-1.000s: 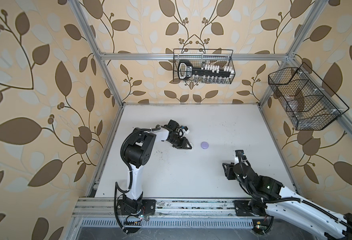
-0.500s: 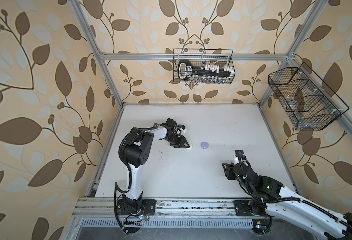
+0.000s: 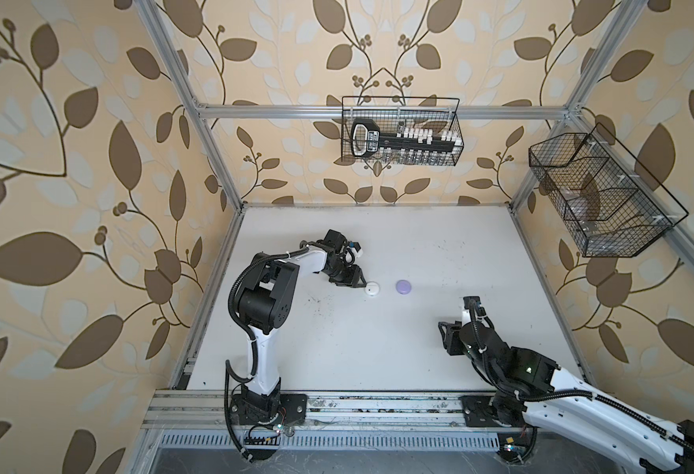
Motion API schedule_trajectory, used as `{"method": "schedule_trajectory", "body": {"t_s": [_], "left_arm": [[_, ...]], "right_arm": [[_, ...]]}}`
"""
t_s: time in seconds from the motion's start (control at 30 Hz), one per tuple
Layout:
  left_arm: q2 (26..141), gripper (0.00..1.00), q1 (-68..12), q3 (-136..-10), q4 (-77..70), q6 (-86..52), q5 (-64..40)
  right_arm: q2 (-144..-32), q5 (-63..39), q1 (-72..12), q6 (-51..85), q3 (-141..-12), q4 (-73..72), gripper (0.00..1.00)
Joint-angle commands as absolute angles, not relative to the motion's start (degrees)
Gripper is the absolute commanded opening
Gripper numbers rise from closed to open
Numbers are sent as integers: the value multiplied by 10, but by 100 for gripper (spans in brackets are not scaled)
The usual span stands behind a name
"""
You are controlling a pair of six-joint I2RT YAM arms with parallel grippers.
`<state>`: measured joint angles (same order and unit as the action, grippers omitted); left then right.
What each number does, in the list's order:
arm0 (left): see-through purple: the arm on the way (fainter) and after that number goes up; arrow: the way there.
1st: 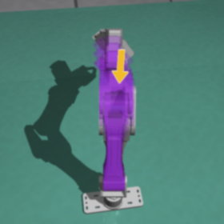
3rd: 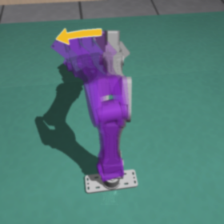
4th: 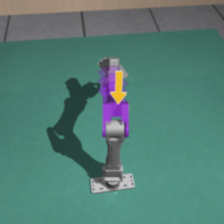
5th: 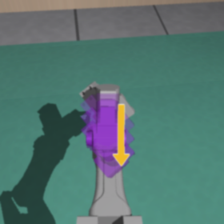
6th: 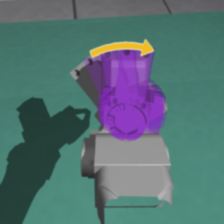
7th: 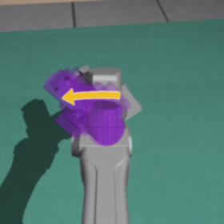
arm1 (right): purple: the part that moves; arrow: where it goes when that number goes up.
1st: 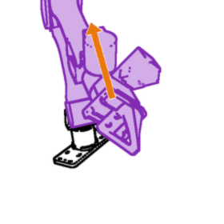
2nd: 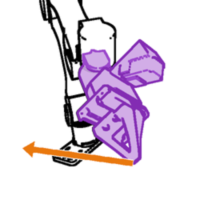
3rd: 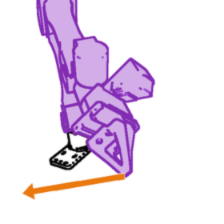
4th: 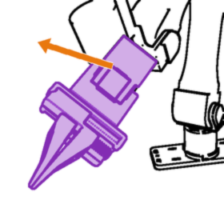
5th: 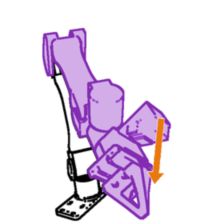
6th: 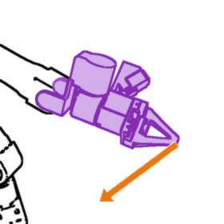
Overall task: Insert wireless bluetooth earbuds into charging case
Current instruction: Place the charging case at the center of the table, then reset both arms
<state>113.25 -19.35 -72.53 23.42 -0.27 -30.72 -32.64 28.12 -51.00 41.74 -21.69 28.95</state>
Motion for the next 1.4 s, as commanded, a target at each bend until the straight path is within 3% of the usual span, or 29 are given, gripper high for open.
{"method": "schedule_trajectory", "body": {"t_s": [0.0, 0.13, 0.23, 0.43, 0.63, 0.8, 1.0, 1.2, 1.37], "left_arm": [[1050, 44, -183, -678, 226, 27, -236], [943, 47, -176, -614, 178, 40, -192], [878, 52, -159, -574, 144, 40, -160], [751, 73, -98, -472, 53, 26, -115], [684, 82, -39, -382, -35, 28, -76], [695, 84, 24, -315, -160, 16, -73], [728, 87, 44, -265, -271, 16, -71], [744, 90, 47, -285, -259, 0, -48], [712, 91, 47, -232, -313, 5, -71]], "right_arm": [[-323, 294, -513, 416, -211, 296, 53], [-321, 286, -500, 405, -212, 290, 68], [-322, 287, -477, 392, -218, 278, 74], [-352, 270, -391, 340, -257, 242, 91], [-444, 205, -234, 284, -322, 227, 93], [-497, 247, -136, 235, -334, 182, 94], [-539, 280, -129, 143, -278, 9, 93], [-561, 270, -139, 39, -215, -172, 95], [-645, 255, -121, -5, -226, -250, 95]]}}
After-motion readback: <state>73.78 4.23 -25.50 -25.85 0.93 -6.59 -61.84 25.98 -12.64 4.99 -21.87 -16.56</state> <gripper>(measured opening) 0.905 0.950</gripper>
